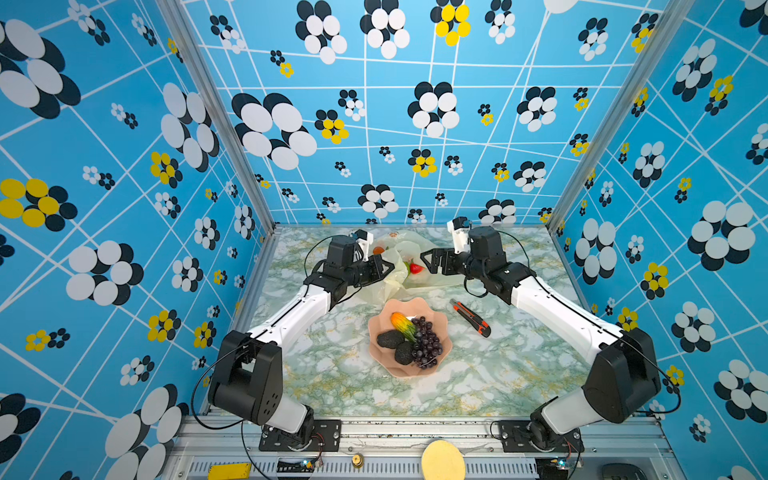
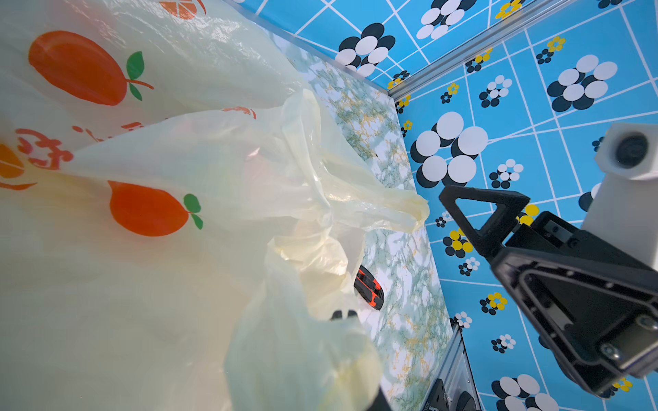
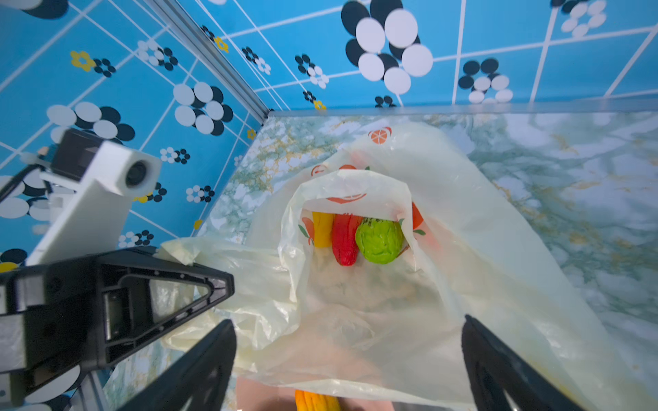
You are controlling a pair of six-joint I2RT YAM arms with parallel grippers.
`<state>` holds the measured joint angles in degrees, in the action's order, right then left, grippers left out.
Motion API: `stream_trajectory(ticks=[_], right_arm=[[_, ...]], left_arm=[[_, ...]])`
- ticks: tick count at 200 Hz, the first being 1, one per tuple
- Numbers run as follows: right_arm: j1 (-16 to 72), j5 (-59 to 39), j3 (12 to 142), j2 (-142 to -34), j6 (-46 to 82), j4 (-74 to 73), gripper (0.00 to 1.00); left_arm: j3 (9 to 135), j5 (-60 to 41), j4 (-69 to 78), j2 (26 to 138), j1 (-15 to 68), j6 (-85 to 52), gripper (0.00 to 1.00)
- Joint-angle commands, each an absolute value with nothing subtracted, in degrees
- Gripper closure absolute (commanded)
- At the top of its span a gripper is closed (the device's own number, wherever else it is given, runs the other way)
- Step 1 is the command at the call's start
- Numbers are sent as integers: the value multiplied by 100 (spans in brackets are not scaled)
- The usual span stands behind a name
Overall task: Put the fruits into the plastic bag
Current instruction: 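Open the right gripper and lift it up out of the bag, then move the right gripper over the bowl above the purple grapes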
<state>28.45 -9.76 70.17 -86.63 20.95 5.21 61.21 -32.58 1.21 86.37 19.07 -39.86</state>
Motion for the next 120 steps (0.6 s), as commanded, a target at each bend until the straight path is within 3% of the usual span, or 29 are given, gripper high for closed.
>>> stream_trajectory(ticks=[1, 61, 120], right_arm=[[2806, -718, 6689, -8252, 2024, -123, 1], [2805, -1841, 6993, -7770, 1740, 1484, 1], [2812, -2170, 7308, -7770, 1468, 3174, 1]], left_arm=[[6297, -3331, 67, 8648, 1863, -3932, 100], [6275, -3357, 93, 8670, 1871, -3911, 100], [6216, -3363, 36, 8591, 1872, -3896, 100]])
